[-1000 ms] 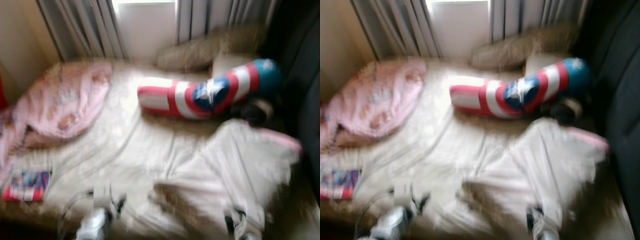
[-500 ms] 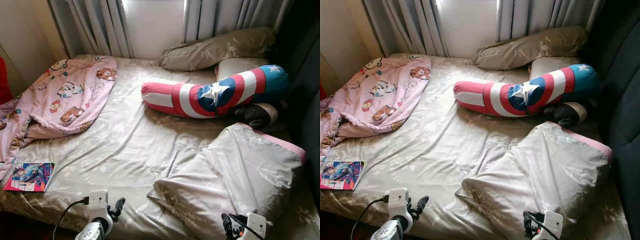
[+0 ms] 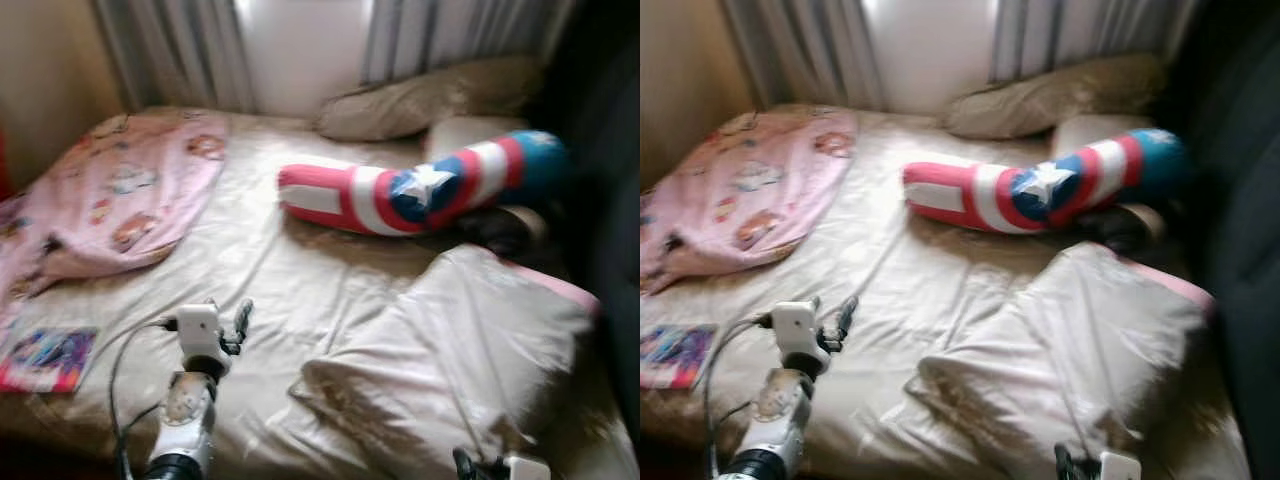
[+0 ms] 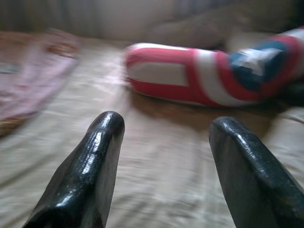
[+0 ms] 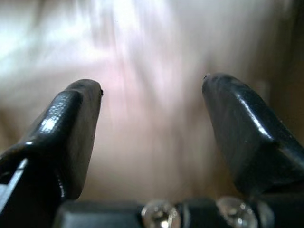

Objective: Clean up the room

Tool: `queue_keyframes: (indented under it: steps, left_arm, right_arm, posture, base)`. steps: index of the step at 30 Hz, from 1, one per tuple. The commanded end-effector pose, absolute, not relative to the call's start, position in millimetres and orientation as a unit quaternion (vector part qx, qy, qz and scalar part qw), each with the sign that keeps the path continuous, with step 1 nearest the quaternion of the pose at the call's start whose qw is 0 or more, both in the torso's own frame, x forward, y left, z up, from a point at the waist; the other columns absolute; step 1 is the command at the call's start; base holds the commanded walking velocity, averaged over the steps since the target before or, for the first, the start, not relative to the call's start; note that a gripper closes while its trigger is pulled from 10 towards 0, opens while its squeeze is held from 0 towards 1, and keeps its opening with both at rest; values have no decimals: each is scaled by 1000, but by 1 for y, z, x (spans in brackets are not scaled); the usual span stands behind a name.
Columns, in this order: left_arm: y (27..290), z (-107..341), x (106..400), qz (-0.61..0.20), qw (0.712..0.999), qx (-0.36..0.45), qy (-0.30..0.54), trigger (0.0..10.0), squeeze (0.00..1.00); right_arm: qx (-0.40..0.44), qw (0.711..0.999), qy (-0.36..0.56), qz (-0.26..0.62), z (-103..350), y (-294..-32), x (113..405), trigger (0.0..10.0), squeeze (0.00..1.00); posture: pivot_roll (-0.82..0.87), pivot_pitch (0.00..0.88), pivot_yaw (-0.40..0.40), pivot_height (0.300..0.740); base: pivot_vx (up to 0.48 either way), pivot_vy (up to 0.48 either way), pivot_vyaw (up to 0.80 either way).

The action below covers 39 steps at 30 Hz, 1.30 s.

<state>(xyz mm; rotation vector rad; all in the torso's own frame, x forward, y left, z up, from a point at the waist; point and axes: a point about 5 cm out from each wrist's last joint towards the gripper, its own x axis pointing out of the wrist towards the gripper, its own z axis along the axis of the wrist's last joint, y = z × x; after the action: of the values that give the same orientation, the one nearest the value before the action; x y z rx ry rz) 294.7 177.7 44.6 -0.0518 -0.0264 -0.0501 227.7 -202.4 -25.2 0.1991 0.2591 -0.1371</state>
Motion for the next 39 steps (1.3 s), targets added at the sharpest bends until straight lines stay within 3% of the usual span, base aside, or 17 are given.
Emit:
queue_keyframes:
  steps: [1,18,28,39]
  left_arm:
    - [180,33,285,-27,999,-31,9,10000,0]
    - [191,55,282,-41,999,-16,-18,10000,0]
    - [178,57,278,-57,998,-20,-15,10000,0]
    - [195,53,263,-47,999,1,6,10000,0]
  right_arm:
    - [75,994,58,-59,8,-201,261,10000,0]
    - [68,993,68,-74,4,-195,250,10000,0]
    - [61,991,80,-84,2,-204,245,10000,0]
    - [77,989,105,-69,-4,-184,248,10000,0]
  posture:
    - [-45,34,-19,740]
    - [-33,20,15,730]
    - [-14,38,-7,710]
    - [-23,9,15,696]
  base:
    - [0,0,0]
    - [0,0,0]
    - [0,0,0]
    - [0,0,0]
